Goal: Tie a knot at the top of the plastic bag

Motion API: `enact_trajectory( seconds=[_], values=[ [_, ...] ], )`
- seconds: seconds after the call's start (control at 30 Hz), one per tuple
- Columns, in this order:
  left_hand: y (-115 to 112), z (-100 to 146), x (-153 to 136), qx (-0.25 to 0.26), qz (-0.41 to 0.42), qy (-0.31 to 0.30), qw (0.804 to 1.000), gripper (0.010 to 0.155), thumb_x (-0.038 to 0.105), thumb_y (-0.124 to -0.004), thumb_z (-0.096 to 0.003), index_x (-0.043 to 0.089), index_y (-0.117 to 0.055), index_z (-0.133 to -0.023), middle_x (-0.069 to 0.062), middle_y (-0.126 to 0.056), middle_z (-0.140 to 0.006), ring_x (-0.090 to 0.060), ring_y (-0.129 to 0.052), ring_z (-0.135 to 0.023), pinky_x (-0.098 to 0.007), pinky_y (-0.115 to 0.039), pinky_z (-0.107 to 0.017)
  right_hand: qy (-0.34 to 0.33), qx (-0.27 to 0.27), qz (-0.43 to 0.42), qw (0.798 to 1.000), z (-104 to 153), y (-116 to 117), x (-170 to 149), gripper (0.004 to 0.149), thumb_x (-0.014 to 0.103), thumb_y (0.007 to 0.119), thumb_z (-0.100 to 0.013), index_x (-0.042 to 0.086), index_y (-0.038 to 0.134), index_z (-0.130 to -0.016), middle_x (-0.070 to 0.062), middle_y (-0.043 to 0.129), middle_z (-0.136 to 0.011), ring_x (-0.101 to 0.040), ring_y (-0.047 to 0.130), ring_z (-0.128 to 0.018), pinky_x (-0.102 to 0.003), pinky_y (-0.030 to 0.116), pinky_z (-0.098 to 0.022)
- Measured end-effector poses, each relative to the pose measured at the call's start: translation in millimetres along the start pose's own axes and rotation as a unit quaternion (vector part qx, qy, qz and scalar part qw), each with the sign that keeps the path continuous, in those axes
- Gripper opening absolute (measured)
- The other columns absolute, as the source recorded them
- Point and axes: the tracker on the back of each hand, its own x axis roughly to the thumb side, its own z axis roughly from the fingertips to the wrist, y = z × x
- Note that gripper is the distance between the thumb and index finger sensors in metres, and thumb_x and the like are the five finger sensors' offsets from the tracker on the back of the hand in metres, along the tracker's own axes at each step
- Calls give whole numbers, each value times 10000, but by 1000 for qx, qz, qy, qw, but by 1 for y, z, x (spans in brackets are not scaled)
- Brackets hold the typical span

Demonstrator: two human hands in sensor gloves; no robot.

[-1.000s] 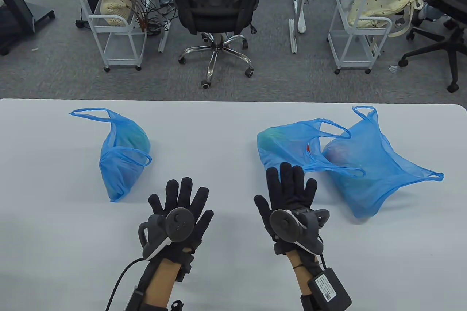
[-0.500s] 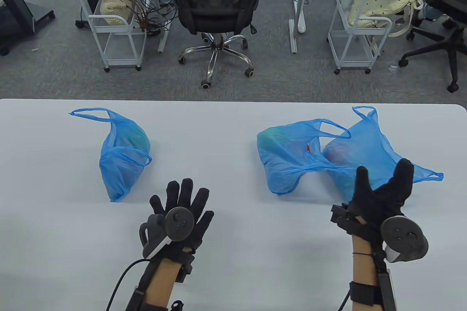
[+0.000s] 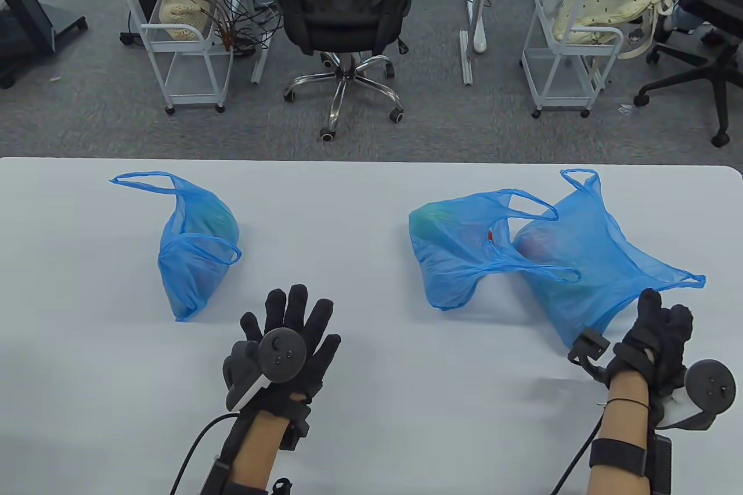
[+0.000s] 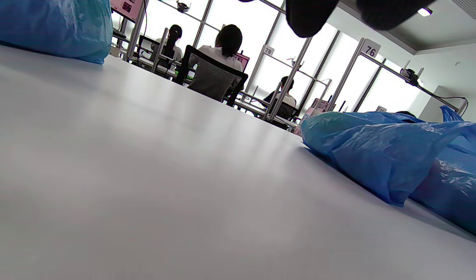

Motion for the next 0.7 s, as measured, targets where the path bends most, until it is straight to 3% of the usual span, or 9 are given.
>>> enact_trajectory(
  seconds=[0.07, 0.1, 0.17, 0.3, 0.47, 0.7],
  values=[
    [0, 0, 0, 0, 2, 0, 1000, 615, 651, -504, -569, 468, -438, -1152, 25, -185, -1302, -348, -91, -1141, -717, -73, -667, 24, 78, 27, 996, -6, 5, 1, 905, 528, 865, -487, -10, 396, -1045, -312, 457, -1028, -619, 419, -923, -731, 408, -557],
    [0, 0, 0, 0, 2, 1, 1000, 614, 652, -502, -570, 471, -434, -1153, 27, -182, -1303, -347, -89, -1142, -717, -73, -668, 27, 83, 39, 995, -8, 7, 2, 913, 536, 855, -497, -10, 377, -1051, -314, 440, -1035, -613, 405, -936, -727, 411, -567],
    [0, 0, 0, -1, 5, 0, 1000, 615, 651, -503, -570, 468, -435, -1153, 26, -181, -1303, -348, -88, -1141, -717, -73, -668, 18, 56, 52, 997, -12, 12, 0, 914, 526, 870, -479, -17, 401, -1044, -331, 459, -1021, -617, 393, -934, -726, 408, -558],
    [-1, -1, 1, -3, 7, -2, 1000, 613, 653, -501, -569, 474, -433, -1152, 30, -178, -1304, -345, -89, -1144, -716, -74, -671, 40, 63, 24, 997, -21, 23, -4, 881, 498, 881, -478, -6, 426, -1041, -298, 569, -997, -589, 480, -937, -715, 447, -562],
    [-1, -1, 2, -6, 12, -4, 1000, 614, 656, -499, -569, 478, -427, -1153, 34, -173, -1305, -342, -87, -1146, -713, -74, -675, 60, 14, -25, 998, -23, 29, -9, 760, 402, 922, -464, 23, 554, -1011, -165, 804, -875, -503, 678, -886, -694, 512, -563],
    [-1, -2, 2, -4, 16, -6, 1000, 613, 654, -501, -569, 476, -433, -1151, 34, -177, -1305, -343, -92, -1146, -714, -77, -675, 60, 18, -66, 996, -23, 28, -12, 509, 315, 923, -473, 120, 762, -915, -62, 914, -702, -387, 843, -756, -659, 629, -537]
  ],
)
